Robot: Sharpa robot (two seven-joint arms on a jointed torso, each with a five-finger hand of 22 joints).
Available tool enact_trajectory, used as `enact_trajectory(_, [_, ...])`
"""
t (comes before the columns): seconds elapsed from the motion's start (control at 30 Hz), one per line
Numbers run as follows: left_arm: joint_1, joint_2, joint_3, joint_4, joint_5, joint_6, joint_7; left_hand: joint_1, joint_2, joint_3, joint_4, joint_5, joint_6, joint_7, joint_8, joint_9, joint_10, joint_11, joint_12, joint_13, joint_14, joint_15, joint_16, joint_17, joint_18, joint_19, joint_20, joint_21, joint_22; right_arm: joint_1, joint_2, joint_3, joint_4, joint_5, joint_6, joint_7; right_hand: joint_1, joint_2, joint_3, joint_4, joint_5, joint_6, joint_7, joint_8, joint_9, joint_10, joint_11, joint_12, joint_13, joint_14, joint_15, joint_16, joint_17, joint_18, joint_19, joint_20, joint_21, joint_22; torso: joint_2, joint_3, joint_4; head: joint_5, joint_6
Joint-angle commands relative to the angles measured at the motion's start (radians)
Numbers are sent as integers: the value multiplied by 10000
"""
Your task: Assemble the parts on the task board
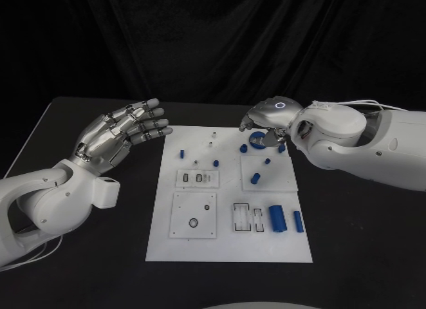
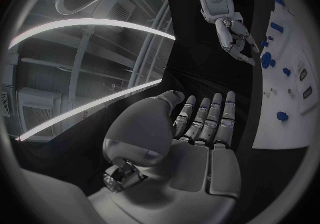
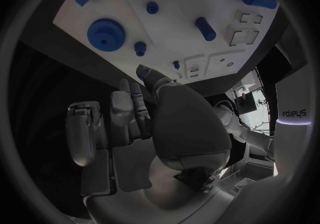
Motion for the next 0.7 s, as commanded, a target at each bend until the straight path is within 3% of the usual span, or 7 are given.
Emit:
enact_trajectory(0.03, [21, 23, -2, -2, 54, 19, 2201, -110, 8, 93, -1, 41, 93, 10, 50, 9, 85, 10, 61, 11, -2, 83, 67, 14, -171, -53, 33, 13, -8, -105, 0, 4, -109, 28, -322, -79, 1, -79, 54, 33, 0, -48, -2, -36, -7, -31, 34, -38, -8, 37, -2, -38, -8, -68, 787, -53, -5, 2285, -16, -1, 14, -5, -31])
enact_trajectory(0.37, [20, -10, -28, -7, 153, 54, 2177, -113, 16, 115, -3, 43, 116, 12, 59, 11, 91, 16, 65, 12, -6, 85, 74, 13, -176, -53, 31, 15, -8, -413, 219, 5, -459, 92, -599, 189, -115, -90, -40, 181, -328, -15, 27, -131, 33, 54, 39, -153, 18, 34, 16, -79, -35, -60, 767, -35, -17, 2258, -51, -11, -21, 17, -55])
enact_trajectory(0.53, [20, -15, -36, -24, 164, 108, 2147, -116, 26, 146, -8, 45, 139, 18, 67, 13, 99, 26, 69, 12, -13, 88, 82, 13, -182, -54, 29, 16, -9, -560, 358, 6, -646, 174, -801, 328, -164, -74, -91, 260, -449, 40, 47, -153, 60, 119, 40, -181, 35, 32, 34, -98, -53, -54, 750, -24, -25, 2235, -56, 10, -2, -134, -1])
enact_trajectory(0.7, [19, -2, -51, -58, 167, 159, 2133, -120, 48, 195, -12, 48, 141, 26, 66, 11, 105, 39, 73, 12, -23, 91, 95, 12, -191, -59, 26, 17, -10, -671, 522, 6, -871, 294, -935, 470, -155, -23, -93, 313, -403, 152, 89, -147, 100, 203, 53, -203, 51, 38, 105, -102, -38, -51, 741, 25, -31, 2223, -72, 5, 10, -185, 55])
